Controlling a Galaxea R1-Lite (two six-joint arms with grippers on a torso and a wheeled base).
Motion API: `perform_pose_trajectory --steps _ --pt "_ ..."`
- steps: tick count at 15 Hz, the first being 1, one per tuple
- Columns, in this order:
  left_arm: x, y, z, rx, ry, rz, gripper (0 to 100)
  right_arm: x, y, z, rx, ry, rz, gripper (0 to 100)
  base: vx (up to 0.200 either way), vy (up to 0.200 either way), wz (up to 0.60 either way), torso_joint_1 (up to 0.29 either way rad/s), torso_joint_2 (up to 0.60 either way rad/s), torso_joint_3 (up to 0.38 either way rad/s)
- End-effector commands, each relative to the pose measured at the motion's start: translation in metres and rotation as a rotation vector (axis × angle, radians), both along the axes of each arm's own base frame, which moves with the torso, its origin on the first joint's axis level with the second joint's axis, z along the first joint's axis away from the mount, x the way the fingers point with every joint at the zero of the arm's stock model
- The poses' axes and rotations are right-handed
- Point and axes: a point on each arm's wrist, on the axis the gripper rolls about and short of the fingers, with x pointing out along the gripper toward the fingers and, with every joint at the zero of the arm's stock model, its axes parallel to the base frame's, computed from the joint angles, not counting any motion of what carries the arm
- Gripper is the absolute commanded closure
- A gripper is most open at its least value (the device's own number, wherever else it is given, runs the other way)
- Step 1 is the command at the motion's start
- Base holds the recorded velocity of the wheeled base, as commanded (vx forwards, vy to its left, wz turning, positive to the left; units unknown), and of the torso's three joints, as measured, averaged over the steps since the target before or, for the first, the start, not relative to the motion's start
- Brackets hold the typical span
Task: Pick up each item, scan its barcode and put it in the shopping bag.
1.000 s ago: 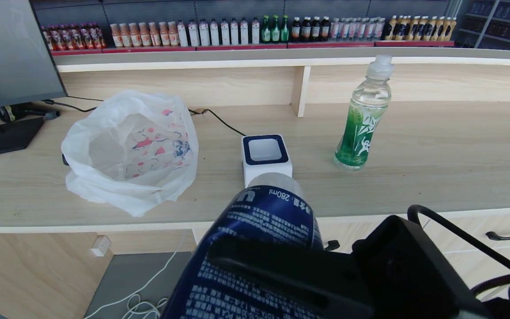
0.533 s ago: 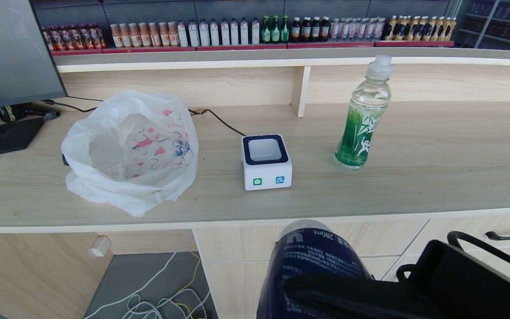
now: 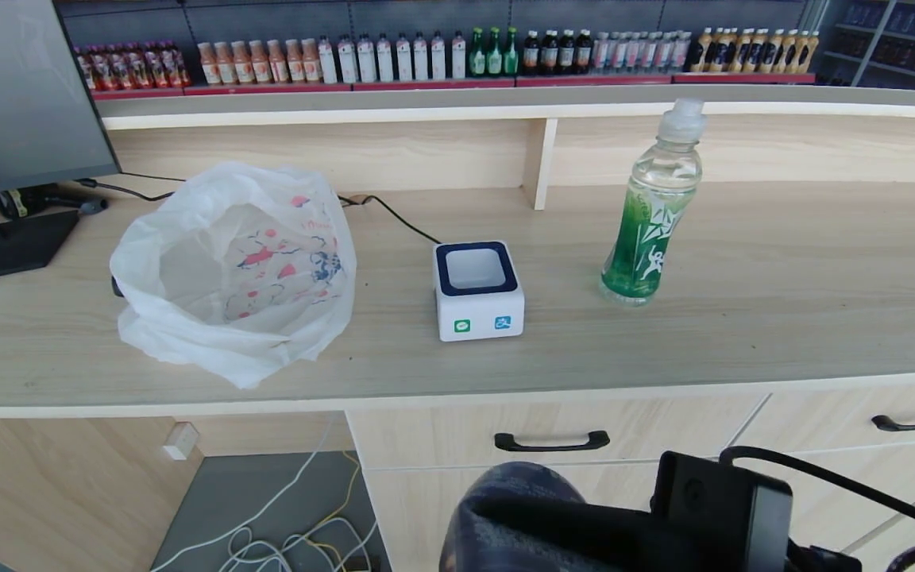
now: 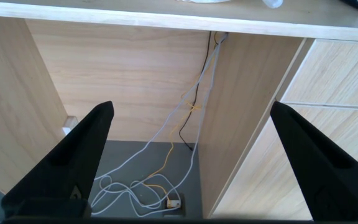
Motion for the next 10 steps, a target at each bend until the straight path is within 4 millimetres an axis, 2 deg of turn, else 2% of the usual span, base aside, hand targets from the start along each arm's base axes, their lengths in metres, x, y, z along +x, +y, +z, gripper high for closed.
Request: perform_pose_trajectory --steps 1,5,8,10 --pt "0.000 0.000 0.000 0.000 0.000 0.001 0 0.010 0.002 -0.007 0.019 0.156 -0.095 100 0.000 0.000 0.00 0.000 0.00 0.000" --pt "0.000 0.000 0.000 0.000 0.000 0.001 0 0.025 -0.019 -0.016 0.058 0.367 -0.159 100 0.000 0.000 0.00 0.000 0.00 0.000" --pt "0.000 0.000 0.000 0.000 0.000 0.001 0 0.061 -0.052 -0.001 0.238 0.504 -0.293 100 0.000 0.000 0.00 0.000 0.00 0.000" --pt "0.000 0.000 0.000 0.000 0.000 -0.001 0 0.071 -0.072 0.003 0.336 0.551 -0.410 100 0.000 0.000 0.00 0.000 0.00 0.000"
